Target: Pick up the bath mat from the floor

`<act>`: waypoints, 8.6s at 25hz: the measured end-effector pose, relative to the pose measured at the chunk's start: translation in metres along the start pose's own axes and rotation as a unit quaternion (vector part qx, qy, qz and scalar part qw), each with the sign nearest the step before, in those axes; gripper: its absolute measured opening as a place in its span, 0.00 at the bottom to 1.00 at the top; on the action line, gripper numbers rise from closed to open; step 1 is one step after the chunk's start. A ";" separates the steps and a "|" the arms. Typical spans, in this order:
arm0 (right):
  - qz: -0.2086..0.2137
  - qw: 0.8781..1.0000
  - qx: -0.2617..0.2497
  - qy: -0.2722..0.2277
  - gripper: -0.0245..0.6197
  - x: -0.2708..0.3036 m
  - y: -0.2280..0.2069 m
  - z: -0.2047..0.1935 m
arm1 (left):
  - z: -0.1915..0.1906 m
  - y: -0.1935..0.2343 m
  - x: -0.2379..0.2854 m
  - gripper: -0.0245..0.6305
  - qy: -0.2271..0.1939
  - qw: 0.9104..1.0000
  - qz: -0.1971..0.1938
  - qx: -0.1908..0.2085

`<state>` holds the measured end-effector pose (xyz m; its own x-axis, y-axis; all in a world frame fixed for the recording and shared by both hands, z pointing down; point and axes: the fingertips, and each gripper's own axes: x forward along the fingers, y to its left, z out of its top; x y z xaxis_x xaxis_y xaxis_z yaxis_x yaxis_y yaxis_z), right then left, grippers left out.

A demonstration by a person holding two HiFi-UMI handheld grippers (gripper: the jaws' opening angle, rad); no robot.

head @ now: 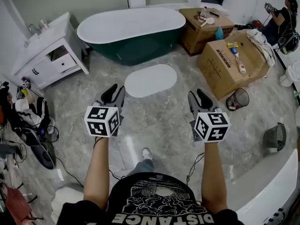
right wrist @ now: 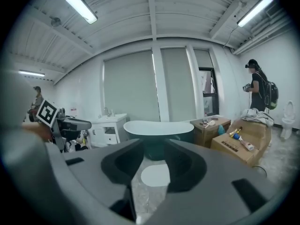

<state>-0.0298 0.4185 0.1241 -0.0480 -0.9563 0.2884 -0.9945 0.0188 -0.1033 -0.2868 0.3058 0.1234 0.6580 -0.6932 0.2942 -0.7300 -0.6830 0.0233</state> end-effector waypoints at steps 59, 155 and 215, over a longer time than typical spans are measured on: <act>0.163 0.986 -0.024 0.025 0.39 0.421 -0.254 0.138 | 0.089 0.097 0.345 0.38 0.027 0.978 0.202 -0.046; 0.132 0.963 -0.037 0.231 0.56 0.840 -0.372 -0.537 | -0.637 0.346 0.627 0.57 0.221 0.944 0.194 -0.150; 0.097 0.898 -0.019 0.429 0.11 0.880 -0.390 -0.716 | -0.807 0.376 0.655 0.16 0.294 0.897 0.203 -0.261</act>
<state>0.2491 -0.2215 1.0996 -0.2586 -0.3578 0.8973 -0.9614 0.1854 -0.2031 -0.2793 -0.2199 1.0957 0.2193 -0.5137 0.8295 -0.9754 -0.0955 0.1987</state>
